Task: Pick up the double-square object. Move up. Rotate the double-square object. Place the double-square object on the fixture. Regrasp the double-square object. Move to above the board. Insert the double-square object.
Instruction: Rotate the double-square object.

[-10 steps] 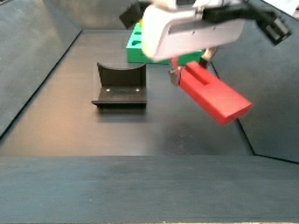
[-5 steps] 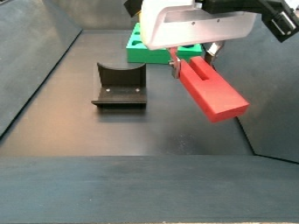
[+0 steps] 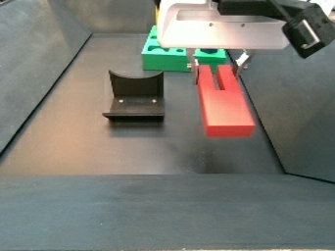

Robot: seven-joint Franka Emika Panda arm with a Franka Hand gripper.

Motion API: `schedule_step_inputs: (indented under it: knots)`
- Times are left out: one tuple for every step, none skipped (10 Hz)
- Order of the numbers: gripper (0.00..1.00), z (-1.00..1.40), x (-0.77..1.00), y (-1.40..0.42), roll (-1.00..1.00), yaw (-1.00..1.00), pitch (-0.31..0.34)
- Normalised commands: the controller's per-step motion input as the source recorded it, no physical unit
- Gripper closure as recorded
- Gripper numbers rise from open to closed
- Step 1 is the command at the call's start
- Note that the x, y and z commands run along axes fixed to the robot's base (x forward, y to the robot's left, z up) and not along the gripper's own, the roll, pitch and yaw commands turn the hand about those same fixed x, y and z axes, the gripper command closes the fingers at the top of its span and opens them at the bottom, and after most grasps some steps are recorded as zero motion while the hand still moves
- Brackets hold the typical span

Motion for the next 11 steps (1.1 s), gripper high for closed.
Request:
schedule_step_inputs:
  knots:
    - [1.00, -0.02, 0.02, 0.01, 0.00, -1.00, -0.002]
    - [1.00, -0.02, 0.02, 0.01, 0.00, -1.00, -0.002]
    - [1.00, -0.02, 0.02, 0.01, 0.00, -1.00, -0.002]
    - [1.00, -0.02, 0.02, 0.01, 0.00, -1.00, -0.002]
    - [1.00, -0.02, 0.02, 0.01, 0.00, -1.00, -0.003]
    - [1.00, -0.02, 0.02, 0.01, 0.00, -1.00, -0.003]
    - [1.00, -0.02, 0.02, 0.01, 0.00, -1.00, -0.003]
    - [1.00, -0.02, 0.02, 0.01, 0.00, -1.00, -0.003]
    - [1.00, -0.02, 0.02, 0.01, 0.00, -1.00, -0.003]
    - [1.00, -0.02, 0.02, 0.01, 0.00, -1.00, -0.003]
    - [1.00, -0.02, 0.02, 0.01, 0.00, -1.00, -0.003]
